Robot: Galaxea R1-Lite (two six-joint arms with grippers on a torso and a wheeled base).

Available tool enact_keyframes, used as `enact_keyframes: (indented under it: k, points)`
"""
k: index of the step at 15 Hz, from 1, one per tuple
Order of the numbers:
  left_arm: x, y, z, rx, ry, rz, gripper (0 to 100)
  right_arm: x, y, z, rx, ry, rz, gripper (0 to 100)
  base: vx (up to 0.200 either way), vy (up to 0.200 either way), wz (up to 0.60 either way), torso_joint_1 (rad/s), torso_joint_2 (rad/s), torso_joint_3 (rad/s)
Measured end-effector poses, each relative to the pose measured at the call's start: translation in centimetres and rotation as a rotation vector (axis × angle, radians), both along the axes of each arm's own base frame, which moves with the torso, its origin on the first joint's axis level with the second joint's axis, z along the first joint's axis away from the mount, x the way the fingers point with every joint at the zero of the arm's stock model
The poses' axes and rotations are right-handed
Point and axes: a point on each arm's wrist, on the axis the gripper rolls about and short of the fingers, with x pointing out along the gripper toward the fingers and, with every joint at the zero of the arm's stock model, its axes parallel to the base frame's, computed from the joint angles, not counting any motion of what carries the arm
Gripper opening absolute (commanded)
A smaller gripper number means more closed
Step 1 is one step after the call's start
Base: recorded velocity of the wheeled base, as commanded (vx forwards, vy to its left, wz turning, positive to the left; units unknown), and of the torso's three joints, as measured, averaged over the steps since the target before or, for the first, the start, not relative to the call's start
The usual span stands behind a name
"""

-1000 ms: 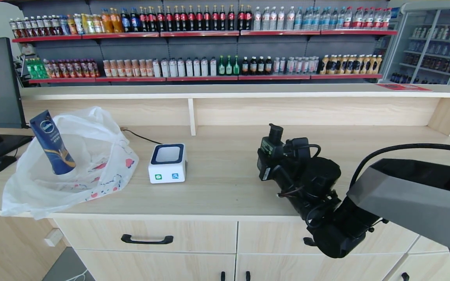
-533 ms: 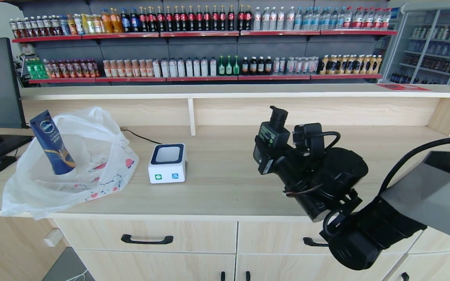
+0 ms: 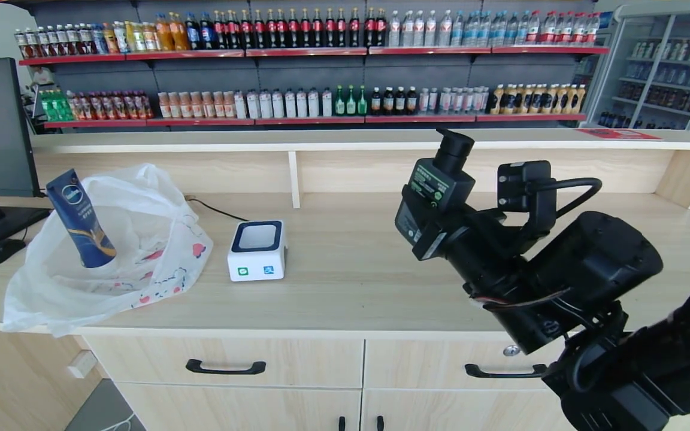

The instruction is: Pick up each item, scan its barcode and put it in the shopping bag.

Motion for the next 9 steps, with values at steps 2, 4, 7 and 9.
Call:
enact_keyframes:
  k: [2,4,7,9]
  points:
    - [0.0,0.0,0.0,0.0,0.0,0.0,100,-1.7,0.3,0.7,0.01,-0.01,0.042,0,0.0,0.0,0.0,0.0,0.0,0.0]
    - [0.0,0.0,0.0,0.0,0.0,0.0,100,-4.9,2.0,1.1,0.011,-0.011,0.156,0,0.0,0.0,0.0,0.0,0.0,0.0]
    - [0.0,0.0,0.0,0.0,0.0,0.0,100,-7.6,2.0,2.4,0.052,-0.029,0.229,0,0.0,0.0,0.0,0.0,0.0,0.0]
    - [0.0,0.0,0.0,0.0,0.0,0.0,100,-8.8,1.7,2.9,0.118,-0.001,0.284,0,0.0,0.0,0.0,0.0,0.0,0.0]
